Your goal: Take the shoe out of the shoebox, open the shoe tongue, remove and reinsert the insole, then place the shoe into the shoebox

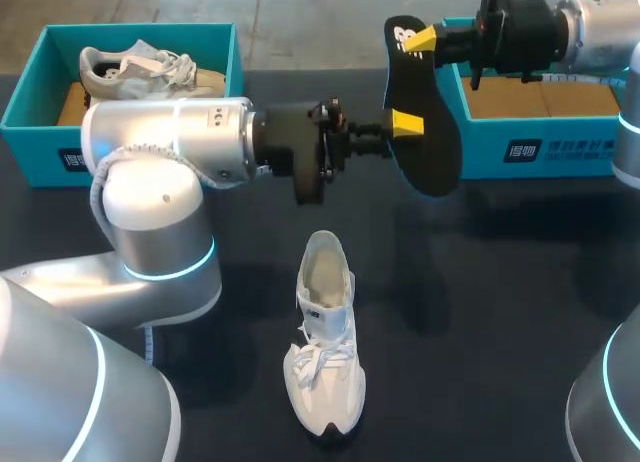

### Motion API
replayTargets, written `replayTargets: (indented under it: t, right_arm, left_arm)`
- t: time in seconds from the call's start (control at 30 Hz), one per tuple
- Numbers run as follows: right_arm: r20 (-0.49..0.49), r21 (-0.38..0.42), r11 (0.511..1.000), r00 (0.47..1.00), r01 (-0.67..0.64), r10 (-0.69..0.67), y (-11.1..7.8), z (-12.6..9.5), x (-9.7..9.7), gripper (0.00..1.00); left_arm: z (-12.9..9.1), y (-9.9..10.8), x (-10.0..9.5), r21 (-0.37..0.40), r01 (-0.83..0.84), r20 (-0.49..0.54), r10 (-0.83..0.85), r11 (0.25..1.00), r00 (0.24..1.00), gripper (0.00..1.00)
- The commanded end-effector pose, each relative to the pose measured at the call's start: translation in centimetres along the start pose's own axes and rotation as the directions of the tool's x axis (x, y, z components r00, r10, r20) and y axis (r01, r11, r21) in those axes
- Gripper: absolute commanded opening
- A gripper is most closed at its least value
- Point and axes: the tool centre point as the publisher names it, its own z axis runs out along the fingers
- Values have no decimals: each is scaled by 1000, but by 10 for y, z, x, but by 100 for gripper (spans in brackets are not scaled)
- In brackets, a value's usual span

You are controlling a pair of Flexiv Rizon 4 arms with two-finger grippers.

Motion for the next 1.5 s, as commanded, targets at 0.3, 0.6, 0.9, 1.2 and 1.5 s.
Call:
replayTargets:
  t: [0.3, 0.6, 0.9, 1.2, 1.5]
  right_arm:
    - [0, 0, 1000, 1000, 0, 0, 0, 1, -1, 0]
    - [0, 0, 1000, 1000, 0, 0, 0, 1, -1, 0]
    - [0, 0, 1000, 1000, 0, 0, 0, 1, -1, 0]
    - [14, 22, 1000, 1000, 13, -13, 2, 3, 2, 100]
    - [25, -4, 1000, 999, 30, -30, 0, 3, 2, 100]
  left_arm:
    - [2, -2, 1, -7, 9, -5, -9, 1000, 1000, 22]
    - [-2, 0, 2, -21, 11, -11, -11, 1000, 1000, 0]
    - [2, 3, 7, -15, 18, -13, -18, 1000, 1000, 0]
    - [2, 6, 8, -12, 15, -11, -15, 1000, 1000, 0]
    - [-3, 8, 6, -14, 11, -5, -11, 1000, 1000, 0]
